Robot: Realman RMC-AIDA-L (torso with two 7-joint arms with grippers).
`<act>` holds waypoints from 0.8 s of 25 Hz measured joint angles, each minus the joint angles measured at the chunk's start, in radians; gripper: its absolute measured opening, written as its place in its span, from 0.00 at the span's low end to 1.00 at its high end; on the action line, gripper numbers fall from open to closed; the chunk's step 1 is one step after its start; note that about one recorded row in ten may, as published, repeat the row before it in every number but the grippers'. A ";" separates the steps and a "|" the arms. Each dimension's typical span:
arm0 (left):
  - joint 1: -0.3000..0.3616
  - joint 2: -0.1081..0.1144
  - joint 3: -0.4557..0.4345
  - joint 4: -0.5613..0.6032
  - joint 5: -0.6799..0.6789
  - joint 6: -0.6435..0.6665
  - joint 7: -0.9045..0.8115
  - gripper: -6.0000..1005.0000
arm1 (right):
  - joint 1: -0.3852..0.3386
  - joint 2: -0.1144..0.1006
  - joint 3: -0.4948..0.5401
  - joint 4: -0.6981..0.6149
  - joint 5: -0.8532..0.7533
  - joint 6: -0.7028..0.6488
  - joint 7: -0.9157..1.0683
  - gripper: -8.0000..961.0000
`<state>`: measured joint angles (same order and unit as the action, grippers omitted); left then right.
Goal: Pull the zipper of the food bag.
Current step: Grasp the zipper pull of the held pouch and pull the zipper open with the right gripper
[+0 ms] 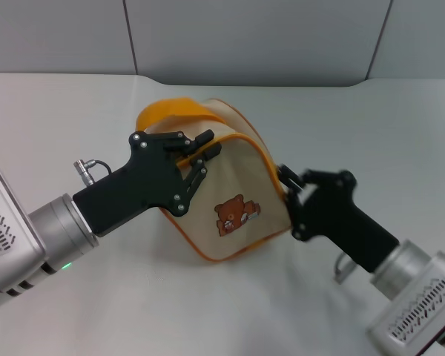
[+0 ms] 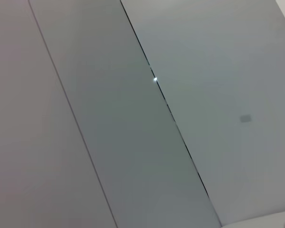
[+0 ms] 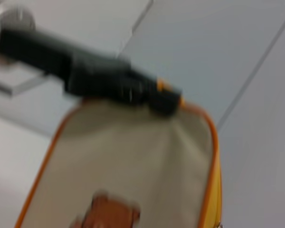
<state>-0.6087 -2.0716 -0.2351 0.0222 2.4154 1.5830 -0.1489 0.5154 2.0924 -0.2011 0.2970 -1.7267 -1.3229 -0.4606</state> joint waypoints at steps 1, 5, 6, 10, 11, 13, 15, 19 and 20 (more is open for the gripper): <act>0.001 0.000 0.000 0.000 -0.001 0.000 -0.002 0.10 | -0.015 0.000 0.004 -0.008 0.000 0.014 0.000 0.01; 0.002 0.001 -0.001 0.002 -0.003 0.000 -0.005 0.10 | -0.071 0.000 0.006 -0.038 0.001 0.045 0.003 0.01; 0.002 0.001 -0.001 0.002 -0.003 -0.003 -0.005 0.10 | -0.079 0.000 0.007 -0.043 0.001 0.051 0.003 0.01; 0.001 0.001 -0.001 0.003 -0.006 -0.010 -0.005 0.10 | -0.102 0.000 0.016 -0.046 0.001 0.015 0.006 0.01; 0.002 0.001 -0.002 0.001 -0.007 -0.011 -0.006 0.10 | -0.109 0.000 0.018 -0.044 0.001 -0.017 0.007 0.01; 0.004 -0.001 -0.002 -0.005 -0.009 -0.012 -0.015 0.11 | -0.122 0.000 0.023 -0.042 0.002 -0.072 0.015 0.02; 0.012 -0.004 -0.005 -0.015 -0.009 -0.016 -0.039 0.11 | -0.139 -0.001 0.036 -0.040 0.002 -0.135 0.048 0.02; 0.061 -0.007 -0.054 -0.089 -0.008 -0.049 -0.100 0.11 | -0.159 -0.011 0.034 -0.078 -0.010 -0.264 0.245 0.02; 0.078 -0.007 -0.074 -0.113 -0.008 -0.059 -0.117 0.11 | -0.161 -0.012 0.029 -0.114 -0.019 -0.294 0.336 0.02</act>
<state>-0.5312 -2.0783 -0.3087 -0.0905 2.4077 1.5243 -0.2657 0.3542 2.0799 -0.1719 0.1834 -1.7455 -1.6170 -0.1246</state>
